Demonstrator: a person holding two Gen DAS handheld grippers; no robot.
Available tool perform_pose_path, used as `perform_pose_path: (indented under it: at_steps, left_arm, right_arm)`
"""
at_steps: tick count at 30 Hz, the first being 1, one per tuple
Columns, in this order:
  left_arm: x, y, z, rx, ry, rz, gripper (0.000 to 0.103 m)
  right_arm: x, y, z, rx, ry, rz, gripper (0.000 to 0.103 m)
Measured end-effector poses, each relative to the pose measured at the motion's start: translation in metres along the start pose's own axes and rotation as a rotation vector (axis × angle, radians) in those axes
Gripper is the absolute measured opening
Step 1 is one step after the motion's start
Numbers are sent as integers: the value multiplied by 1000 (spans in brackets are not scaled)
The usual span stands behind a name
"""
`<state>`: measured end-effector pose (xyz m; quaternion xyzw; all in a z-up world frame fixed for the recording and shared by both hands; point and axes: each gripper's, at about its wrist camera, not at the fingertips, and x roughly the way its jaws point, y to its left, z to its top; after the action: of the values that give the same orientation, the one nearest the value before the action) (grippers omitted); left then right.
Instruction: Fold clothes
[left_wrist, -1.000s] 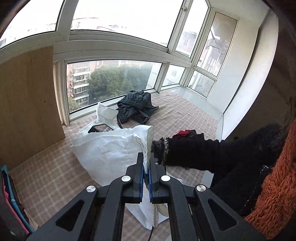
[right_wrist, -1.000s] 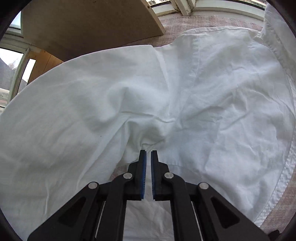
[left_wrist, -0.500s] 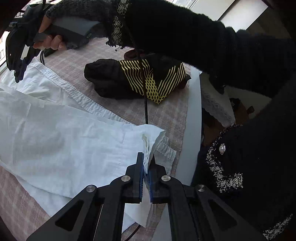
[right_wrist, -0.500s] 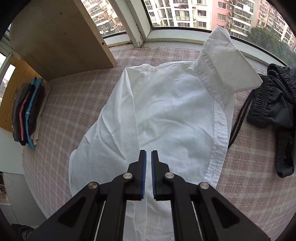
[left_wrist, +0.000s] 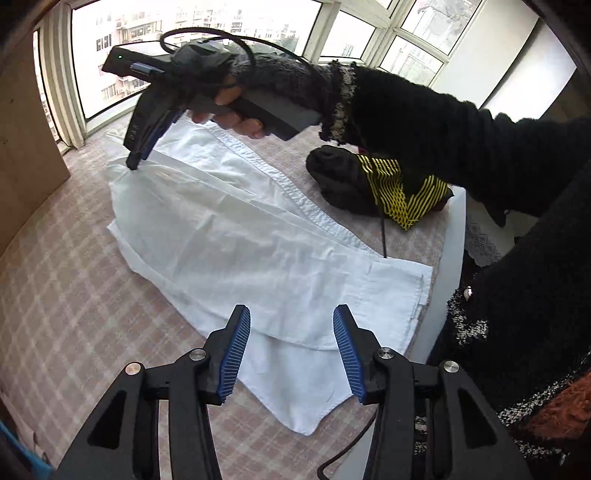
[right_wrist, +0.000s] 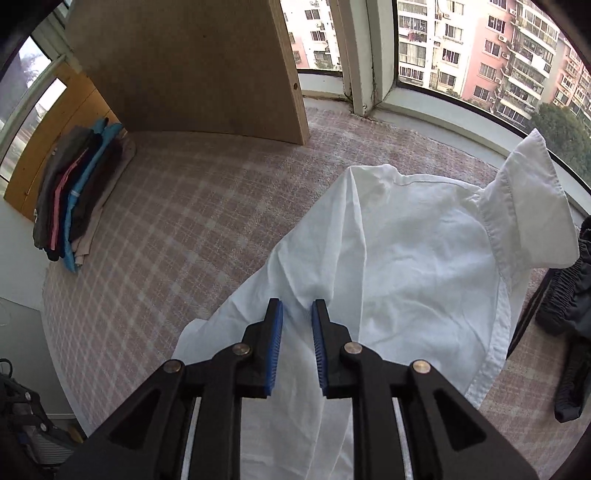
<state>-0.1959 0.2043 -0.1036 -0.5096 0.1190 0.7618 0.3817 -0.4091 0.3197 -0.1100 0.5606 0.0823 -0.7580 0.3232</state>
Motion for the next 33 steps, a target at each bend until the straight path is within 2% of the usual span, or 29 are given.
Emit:
perform_pose_path:
  at_steps: [3, 7, 11, 14, 18, 22, 24, 25, 27, 29, 30, 33]
  left_arm:
    - [11, 62, 21, -81, -35, 65, 45]
    - [41, 124, 38, -196, -22, 35, 45]
    - [77, 151, 43, -248, 16, -17, 43]
    - [93, 157, 42, -250, 39, -39, 41]
    - [97, 163, 30, -279, 40, -11, 37]
    - [89, 167, 21, -319, -10, -83, 35]
    - [84, 169, 26, -336, -36, -73, 35]
    - [82, 170, 29, -344, -48, -68, 35]
    - [76, 172, 34, -353, -75, -46, 35]
    - [64, 165, 41, -320, -109, -12, 35]
    - [59, 160, 45, -301, -129, -27, 35]
    - [60, 140, 59, -207, -154, -114, 35]
  right_arm:
    - [-11, 8, 0, -11, -17, 9, 17]
    - [-5, 14, -6, -17, 27, 62, 20]
    - [23, 8, -23, -29, 119, -47, 20]
    - [43, -10, -40, 11, 194, -124, 20]
    - [32, -19, -46, 39, 202, -113, 19]
    - [-7, -8, -22, 20, 59, -111, 24]
    - [-20, -5, -6, 30, -23, -78, 27]
    - [-20, -1, 1, 24, -32, -49, 27]
    - [-10, 8, 12, -9, -16, -18, 26]
    - [15, 15, 19, -46, 37, -35, 25]
    - [31, 15, 21, -49, 59, -44, 20]
    - [63, 4, 22, -12, 72, -73, 16]
